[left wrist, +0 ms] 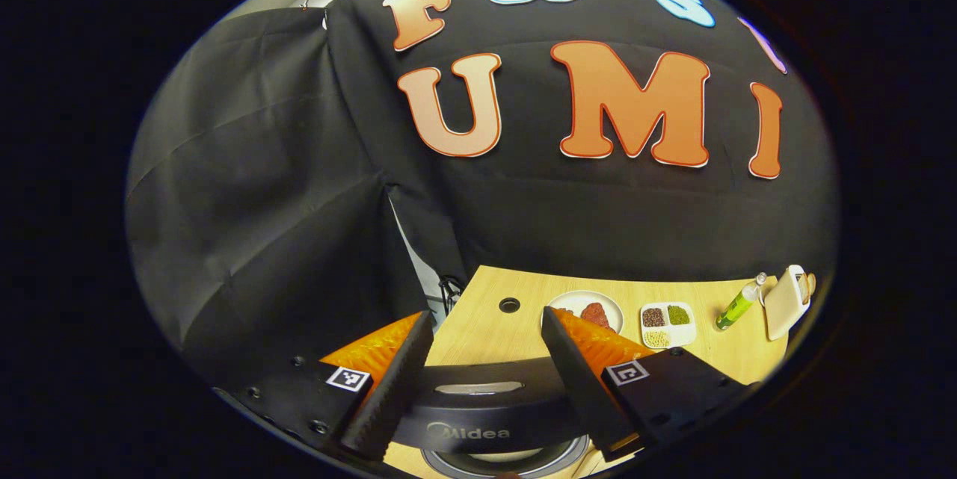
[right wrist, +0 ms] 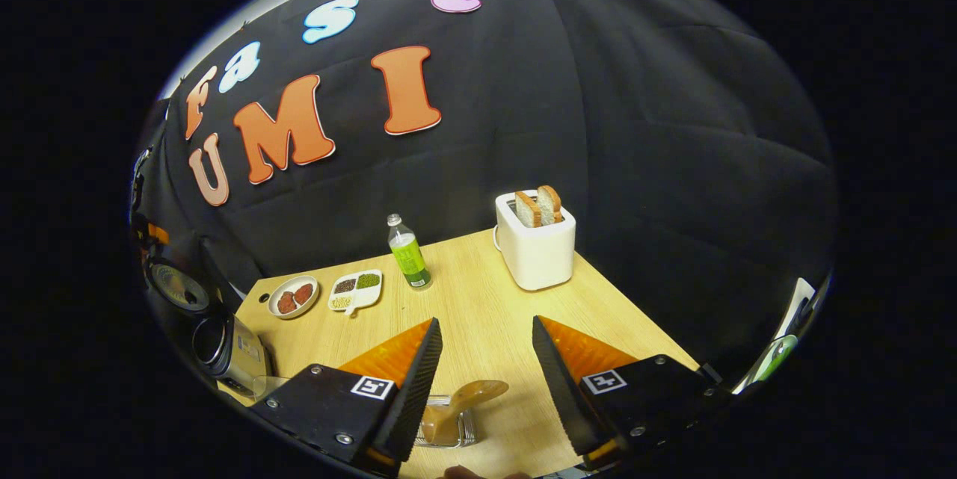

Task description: Close the left gripper, press the button to open the rice cooker; take a wooden spoon from the chopstick holder with the right hand, scoop a spoonful of rice and pour it into the rice cooker, then put the wooden spoon back into the chopstick holder.

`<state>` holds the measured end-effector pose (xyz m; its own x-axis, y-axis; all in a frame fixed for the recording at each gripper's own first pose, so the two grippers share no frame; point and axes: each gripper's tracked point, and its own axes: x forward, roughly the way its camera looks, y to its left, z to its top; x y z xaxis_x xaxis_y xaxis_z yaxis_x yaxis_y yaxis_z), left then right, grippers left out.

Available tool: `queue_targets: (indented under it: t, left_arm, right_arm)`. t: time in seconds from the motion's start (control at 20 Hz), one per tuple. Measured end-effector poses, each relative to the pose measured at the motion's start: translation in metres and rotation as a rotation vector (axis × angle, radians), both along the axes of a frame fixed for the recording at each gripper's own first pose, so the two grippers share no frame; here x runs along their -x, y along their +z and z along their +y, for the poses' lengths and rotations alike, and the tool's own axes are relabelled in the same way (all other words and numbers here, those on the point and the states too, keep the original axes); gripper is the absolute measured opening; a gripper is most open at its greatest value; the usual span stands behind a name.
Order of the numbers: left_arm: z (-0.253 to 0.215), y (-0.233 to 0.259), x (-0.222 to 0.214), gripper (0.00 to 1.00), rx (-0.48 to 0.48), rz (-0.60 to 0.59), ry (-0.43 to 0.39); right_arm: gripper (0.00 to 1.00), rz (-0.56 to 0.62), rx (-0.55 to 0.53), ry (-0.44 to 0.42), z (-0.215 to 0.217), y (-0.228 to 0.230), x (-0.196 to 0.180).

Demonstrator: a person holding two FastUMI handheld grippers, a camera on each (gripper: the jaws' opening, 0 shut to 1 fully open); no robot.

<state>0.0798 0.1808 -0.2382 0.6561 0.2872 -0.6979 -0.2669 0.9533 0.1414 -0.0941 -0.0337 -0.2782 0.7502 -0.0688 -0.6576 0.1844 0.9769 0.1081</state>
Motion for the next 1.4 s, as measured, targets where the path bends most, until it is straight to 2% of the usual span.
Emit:
queue_targets:
  t: [0.05,0.1,0.15,0.2,0.25,0.3,0.35,0.4,0.45,0.5,0.55,0.6,0.65,0.95,1.25,1.3,1.4]
  left_arm:
    - [-0.007,-0.006,0.004,0.90,0.044,0.014,0.007]
    - [-0.009,-0.011,0.013,0.95,0.074,0.037,0.032]
    - [-0.007,-0.016,0.021,0.90,0.084,0.062,0.042]
    - [-0.009,-0.022,0.030,0.96,0.095,0.078,0.052]
    - [-0.013,-0.025,0.040,0.91,0.105,0.109,0.052]
    - [-0.019,-0.034,0.054,0.99,0.124,0.152,0.060]
    - [-0.024,-0.042,0.069,0.99,0.154,0.215,0.075]
    - [-0.028,-0.049,0.085,0.91,0.178,0.270,0.083]
    - [-0.031,-0.049,0.089,0.92,0.181,0.268,0.080]
    - [-0.032,-0.055,0.094,0.99,0.184,0.297,0.079]
    - [-0.033,-0.057,0.098,0.99,0.185,0.308,0.079]
    - [-0.036,-0.060,0.105,0.92,0.187,0.327,0.081]
    - [-0.037,-0.063,0.112,0.92,0.191,0.348,0.087]
    - [-0.046,-0.094,0.146,0.92,0.210,0.462,0.105]
    - [-0.056,-0.128,0.170,0.92,0.256,0.573,0.158]
    - [-0.053,-0.127,0.164,0.92,0.242,0.547,0.148]
    - [-0.057,-0.128,0.167,0.95,0.244,0.572,0.138]
  right_arm:
    - [0.77,0.002,0.001,0.012,0.004,-0.001,-0.001]
    - [0.77,0.001,0.001,0.023,0.008,0.000,-0.004]
    - [0.77,-0.002,-0.002,0.036,0.012,0.001,-0.006]
    - [0.77,-0.007,-0.003,0.049,0.017,0.002,-0.009]
    - [0.77,-0.009,-0.001,0.062,0.019,0.002,-0.012]
    - [0.77,-0.011,0.001,0.076,0.022,0.002,-0.015]
    - [0.77,-0.015,0.012,0.087,0.024,0.002,-0.018]
    - [0.77,-0.018,0.018,0.101,0.027,0.002,-0.021]
    - [0.77,-0.020,0.023,0.114,0.031,0.001,-0.024]
    - [0.77,-0.019,0.020,0.130,0.037,0.001,-0.025]
    - [0.77,-0.017,0.017,0.143,0.042,0.001,-0.026]
    - [0.77,-0.016,0.015,0.154,0.047,0.000,-0.027]
    - [0.77,-0.017,0.012,0.164,0.050,0.000,-0.027]
    - [0.77,-0.014,0.038,0.195,0.060,-0.006,-0.023]
    - [0.77,-0.001,0.055,0.201,0.058,-0.007,-0.014]
    - [0.77,0.000,0.059,0.200,0.057,-0.007,-0.014]
    - [0.77,0.002,0.062,0.190,0.054,-0.007,-0.013]
